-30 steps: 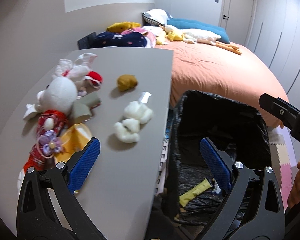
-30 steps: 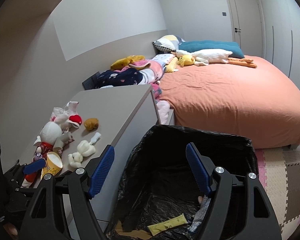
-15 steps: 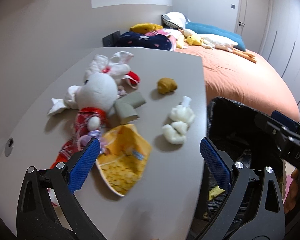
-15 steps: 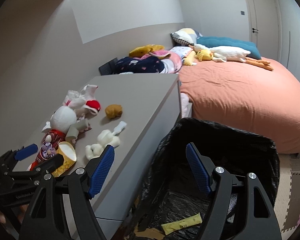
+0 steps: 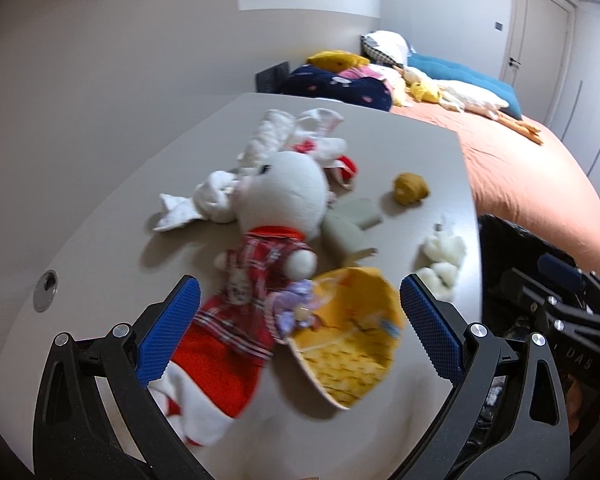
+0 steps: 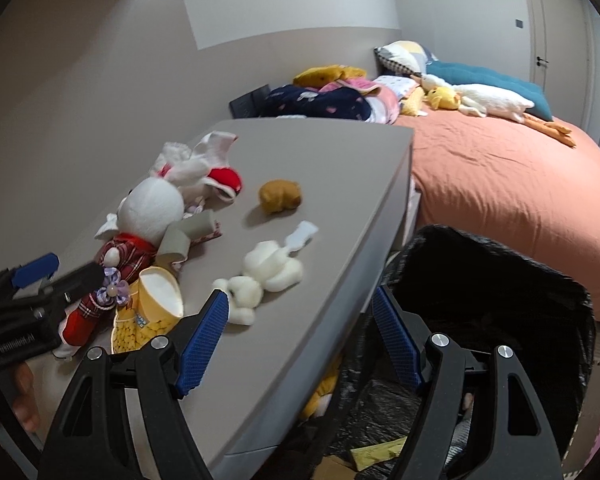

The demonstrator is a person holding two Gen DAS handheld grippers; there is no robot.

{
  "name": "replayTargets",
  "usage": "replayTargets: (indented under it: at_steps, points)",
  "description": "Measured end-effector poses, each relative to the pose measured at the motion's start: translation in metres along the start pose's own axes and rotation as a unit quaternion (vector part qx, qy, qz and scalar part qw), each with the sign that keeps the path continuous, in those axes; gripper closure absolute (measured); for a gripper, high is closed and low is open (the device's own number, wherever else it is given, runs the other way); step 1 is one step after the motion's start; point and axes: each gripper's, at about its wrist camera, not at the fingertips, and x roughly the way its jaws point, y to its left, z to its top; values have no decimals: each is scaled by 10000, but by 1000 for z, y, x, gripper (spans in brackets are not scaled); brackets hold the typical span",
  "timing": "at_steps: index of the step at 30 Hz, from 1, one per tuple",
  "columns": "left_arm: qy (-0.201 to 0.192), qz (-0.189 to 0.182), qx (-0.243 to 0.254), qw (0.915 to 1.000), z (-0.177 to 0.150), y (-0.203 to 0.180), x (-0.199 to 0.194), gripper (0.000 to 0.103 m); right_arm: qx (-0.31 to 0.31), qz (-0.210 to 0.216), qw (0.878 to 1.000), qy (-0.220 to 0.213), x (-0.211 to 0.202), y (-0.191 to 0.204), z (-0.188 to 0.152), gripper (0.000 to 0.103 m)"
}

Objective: Organize soft objects
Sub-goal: 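Grasp the white pig plush with the left gripper while the right grasps the white cloth toy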

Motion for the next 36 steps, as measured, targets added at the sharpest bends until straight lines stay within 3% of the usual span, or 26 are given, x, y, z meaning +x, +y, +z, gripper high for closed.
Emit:
replayTargets:
  at_steps: [11, 14, 24, 28, 32, 34, 36]
  points:
    - [230, 19, -310, 9993, 24, 39, 35, 7, 123, 201, 9991, 341, 38, 16, 6, 28]
    - [365, -14, -290, 9989, 30, 43, 47, 18, 185, 190, 9989, 392, 47, 15, 8, 28]
    - [934, -304, -119, 9951, 32, 38, 86, 19, 304, 110, 9981, 516, 71, 16, 11, 28]
    - [1118, -403, -295, 9925, 31, 43, 98, 19, 203, 53, 9987, 464, 74, 21, 12, 39]
    - [1204, -513, -559, 9898, 28, 51, 106, 28, 179, 138, 9987, 467, 75, 23, 13, 52]
    - [1156, -509, -569, 9904, 27, 52, 104, 34, 178, 212, 9985, 471, 75, 23, 13, 58]
    - [1074, -552, -572, 9910, 27, 54, 98, 50, 187, 308, 9983, 469, 74, 22, 13, 67]
